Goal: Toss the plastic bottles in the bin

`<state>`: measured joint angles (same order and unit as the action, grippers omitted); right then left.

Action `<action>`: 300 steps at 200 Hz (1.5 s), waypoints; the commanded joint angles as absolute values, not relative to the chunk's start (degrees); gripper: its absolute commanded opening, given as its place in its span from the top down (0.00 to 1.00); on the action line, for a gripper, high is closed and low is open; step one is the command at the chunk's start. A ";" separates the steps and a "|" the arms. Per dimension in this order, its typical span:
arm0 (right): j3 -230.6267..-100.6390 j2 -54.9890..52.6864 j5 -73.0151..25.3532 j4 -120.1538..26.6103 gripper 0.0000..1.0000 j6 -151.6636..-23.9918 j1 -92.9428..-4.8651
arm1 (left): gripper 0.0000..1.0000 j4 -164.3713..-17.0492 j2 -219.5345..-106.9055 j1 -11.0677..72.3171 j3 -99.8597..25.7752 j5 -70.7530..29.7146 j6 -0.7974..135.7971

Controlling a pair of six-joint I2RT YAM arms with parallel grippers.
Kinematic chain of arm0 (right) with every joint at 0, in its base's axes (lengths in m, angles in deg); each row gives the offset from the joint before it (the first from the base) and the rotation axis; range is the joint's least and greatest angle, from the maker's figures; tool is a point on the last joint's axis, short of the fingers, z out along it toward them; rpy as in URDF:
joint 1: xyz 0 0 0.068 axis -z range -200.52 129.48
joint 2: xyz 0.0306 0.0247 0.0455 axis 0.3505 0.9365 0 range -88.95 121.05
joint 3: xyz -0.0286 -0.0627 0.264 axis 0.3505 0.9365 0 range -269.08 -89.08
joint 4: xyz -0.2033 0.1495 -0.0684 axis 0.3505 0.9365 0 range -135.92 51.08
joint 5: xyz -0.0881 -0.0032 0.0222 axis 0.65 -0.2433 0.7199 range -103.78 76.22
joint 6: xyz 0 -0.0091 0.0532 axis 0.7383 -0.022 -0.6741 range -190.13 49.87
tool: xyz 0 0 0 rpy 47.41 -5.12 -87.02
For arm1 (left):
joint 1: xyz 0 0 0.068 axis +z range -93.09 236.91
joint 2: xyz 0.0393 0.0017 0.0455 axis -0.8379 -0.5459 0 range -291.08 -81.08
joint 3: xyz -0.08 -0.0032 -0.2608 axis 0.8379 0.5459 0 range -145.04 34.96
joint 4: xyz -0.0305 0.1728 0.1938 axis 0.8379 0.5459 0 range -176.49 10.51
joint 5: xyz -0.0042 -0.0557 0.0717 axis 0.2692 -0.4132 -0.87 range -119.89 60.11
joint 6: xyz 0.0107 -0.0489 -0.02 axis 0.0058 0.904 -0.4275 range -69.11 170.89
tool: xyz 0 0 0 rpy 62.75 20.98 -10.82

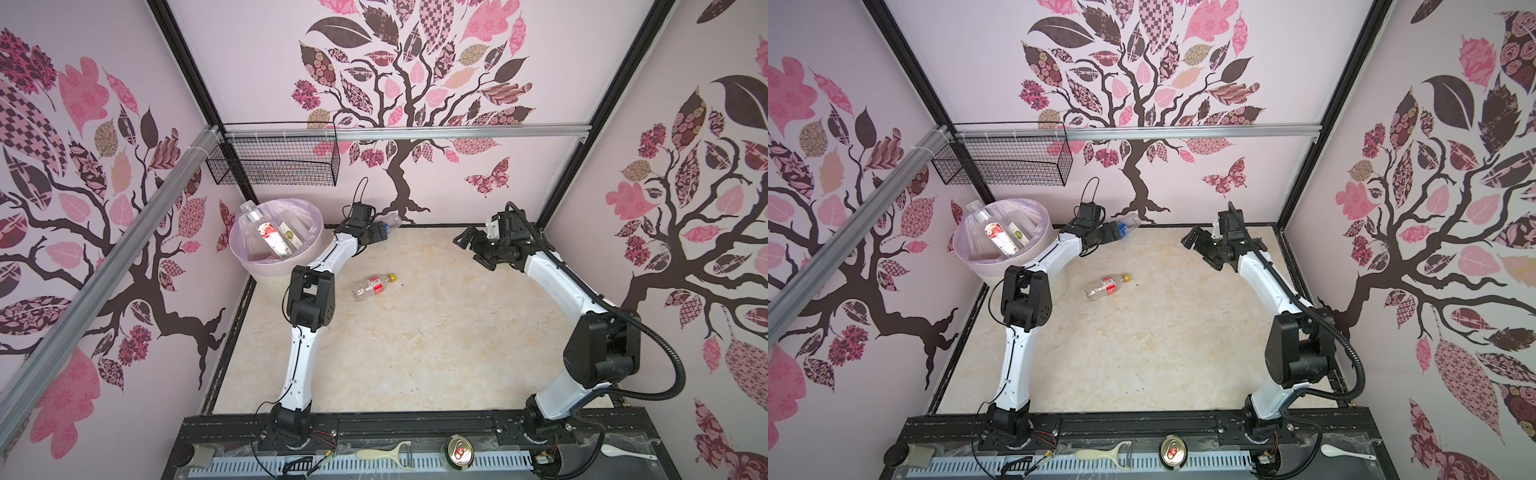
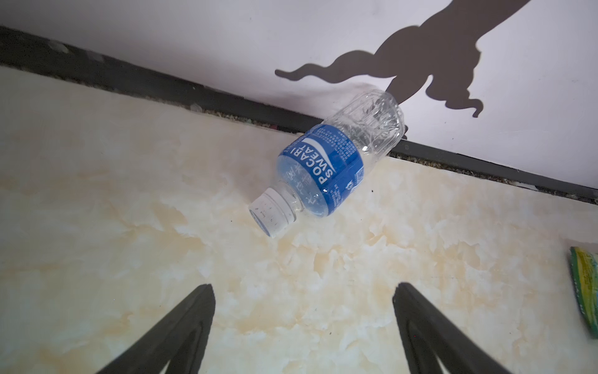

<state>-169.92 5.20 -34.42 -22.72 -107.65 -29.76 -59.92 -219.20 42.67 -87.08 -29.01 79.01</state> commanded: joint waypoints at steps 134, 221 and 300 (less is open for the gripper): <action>-164.24 1.67 -33.66 -27.36 0.00 -111.96 -29.65 | 0.08 -68.08 -221.10 45.79 -83.87 -19.44 105.86; -161.17 0.13 -32.94 -28.63 0.00 -112.58 -29.69 | 0.14 -73.43 -225.01 45.04 -83.17 -21.19 123.44; -161.00 0.69 -33.09 -29.28 0.00 -112.49 -29.59 | 0.16 -72.27 -226.60 43.38 -85.79 -25.54 137.29</action>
<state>-160.43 1.94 -33.50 -28.77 -112.39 -29.76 -72.49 -225.45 44.01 -83.80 -22.97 131.34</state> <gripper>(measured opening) 0.997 0.840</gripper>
